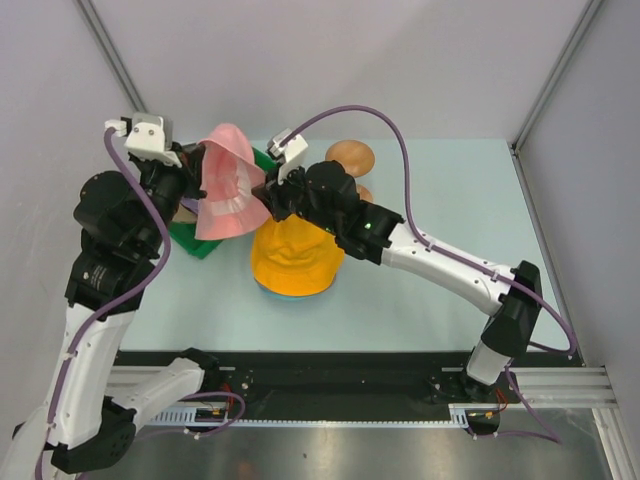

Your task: Stack the hats

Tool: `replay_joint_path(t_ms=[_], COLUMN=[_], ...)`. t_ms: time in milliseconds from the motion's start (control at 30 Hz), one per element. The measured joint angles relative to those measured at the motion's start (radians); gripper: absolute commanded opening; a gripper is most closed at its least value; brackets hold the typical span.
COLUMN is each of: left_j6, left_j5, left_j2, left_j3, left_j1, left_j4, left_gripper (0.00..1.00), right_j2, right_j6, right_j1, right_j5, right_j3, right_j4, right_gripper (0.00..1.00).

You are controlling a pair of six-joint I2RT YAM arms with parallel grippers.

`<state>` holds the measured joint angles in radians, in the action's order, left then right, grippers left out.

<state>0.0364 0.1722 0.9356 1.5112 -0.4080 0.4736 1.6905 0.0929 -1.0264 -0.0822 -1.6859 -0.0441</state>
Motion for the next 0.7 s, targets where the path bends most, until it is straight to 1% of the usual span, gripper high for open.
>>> replay_joint_path(t_ms=[200,367,467,533,700], left_j6=[0.058,0.113,0.134,0.146,0.160], left_j5=[-0.010,0.008,-0.011,-0.029,-0.069], left_j2=[0.009,0.079,0.151,0.192,0.267], left_j3=[-0.020,-0.013,-0.013,-0.039,-0.105], left_j1=[0.000,-0.003,-0.012,-0.015,-0.019], left_j4=[-0.016,-0.073,-0.137,-0.211,-0.383], left_gripper=[0.00,0.00,0.00,0.00,0.00], right_j2=[0.018,0.040,0.042,0.041,0.033], right_j6=[-0.081,-0.106,-0.125,-0.143,-0.186], right_j1=[0.022,0.129,0.206,0.247,0.313], right_j5=[-0.083,-0.091,-0.086,-0.084,-0.072], right_j3=[-0.013,-0.047,-0.056,-0.055,-0.007], right_j4=[0.032,0.088,0.143,0.179,0.243], right_gripper=[0.00,0.00,0.00,0.00,0.00])
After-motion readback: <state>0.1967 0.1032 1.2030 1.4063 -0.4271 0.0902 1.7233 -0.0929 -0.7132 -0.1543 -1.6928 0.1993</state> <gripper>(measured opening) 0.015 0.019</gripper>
